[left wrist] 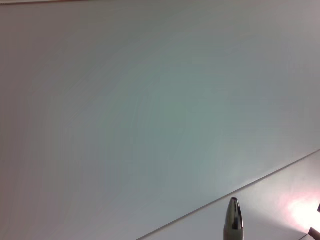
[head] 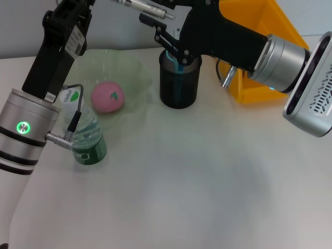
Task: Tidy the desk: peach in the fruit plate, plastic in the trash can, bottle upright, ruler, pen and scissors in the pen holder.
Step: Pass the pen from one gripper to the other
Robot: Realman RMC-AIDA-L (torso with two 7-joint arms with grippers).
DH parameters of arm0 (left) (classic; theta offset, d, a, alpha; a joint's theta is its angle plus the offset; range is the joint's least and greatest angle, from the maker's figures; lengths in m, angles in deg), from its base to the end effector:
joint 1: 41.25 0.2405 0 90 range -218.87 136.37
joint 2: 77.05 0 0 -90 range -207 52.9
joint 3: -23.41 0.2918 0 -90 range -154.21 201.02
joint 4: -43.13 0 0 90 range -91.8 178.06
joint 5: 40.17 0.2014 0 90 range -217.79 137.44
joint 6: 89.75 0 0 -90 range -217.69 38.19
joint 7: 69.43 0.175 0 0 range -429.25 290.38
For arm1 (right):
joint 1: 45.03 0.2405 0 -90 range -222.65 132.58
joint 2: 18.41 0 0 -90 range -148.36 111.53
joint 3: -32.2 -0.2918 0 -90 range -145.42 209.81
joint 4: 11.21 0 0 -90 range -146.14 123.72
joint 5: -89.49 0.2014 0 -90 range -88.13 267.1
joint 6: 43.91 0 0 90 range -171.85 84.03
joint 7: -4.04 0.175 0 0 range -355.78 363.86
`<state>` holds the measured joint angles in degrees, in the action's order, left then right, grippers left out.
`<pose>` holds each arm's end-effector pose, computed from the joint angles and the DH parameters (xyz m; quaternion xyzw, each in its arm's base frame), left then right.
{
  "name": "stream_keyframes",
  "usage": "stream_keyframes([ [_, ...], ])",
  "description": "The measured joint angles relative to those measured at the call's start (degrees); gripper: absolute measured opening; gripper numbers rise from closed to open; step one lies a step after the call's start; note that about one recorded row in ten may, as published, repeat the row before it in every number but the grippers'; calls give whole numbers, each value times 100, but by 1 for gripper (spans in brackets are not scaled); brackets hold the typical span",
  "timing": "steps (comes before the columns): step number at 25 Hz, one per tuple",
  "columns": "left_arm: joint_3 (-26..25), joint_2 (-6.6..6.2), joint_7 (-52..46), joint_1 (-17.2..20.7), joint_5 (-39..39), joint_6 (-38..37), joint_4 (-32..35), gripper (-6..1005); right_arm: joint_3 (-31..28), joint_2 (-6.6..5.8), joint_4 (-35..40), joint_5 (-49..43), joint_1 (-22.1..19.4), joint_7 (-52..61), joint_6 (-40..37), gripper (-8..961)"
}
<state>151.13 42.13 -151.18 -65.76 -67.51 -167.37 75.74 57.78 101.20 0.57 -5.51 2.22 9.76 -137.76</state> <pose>-0.1804 0.3582 -0.0429 -0.5278 -0.4718 -0.7042 0.0545 0.1429 0.4008 -0.0436 -0.7992 -0.2734 0.3952 0.3610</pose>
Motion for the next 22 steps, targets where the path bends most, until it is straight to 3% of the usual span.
stream_keyframes([
  [22, -7, 0, -72, 3, 4, -35, -9, 132, 30, 0, -1, -1, -2, -4, 53, 178],
])
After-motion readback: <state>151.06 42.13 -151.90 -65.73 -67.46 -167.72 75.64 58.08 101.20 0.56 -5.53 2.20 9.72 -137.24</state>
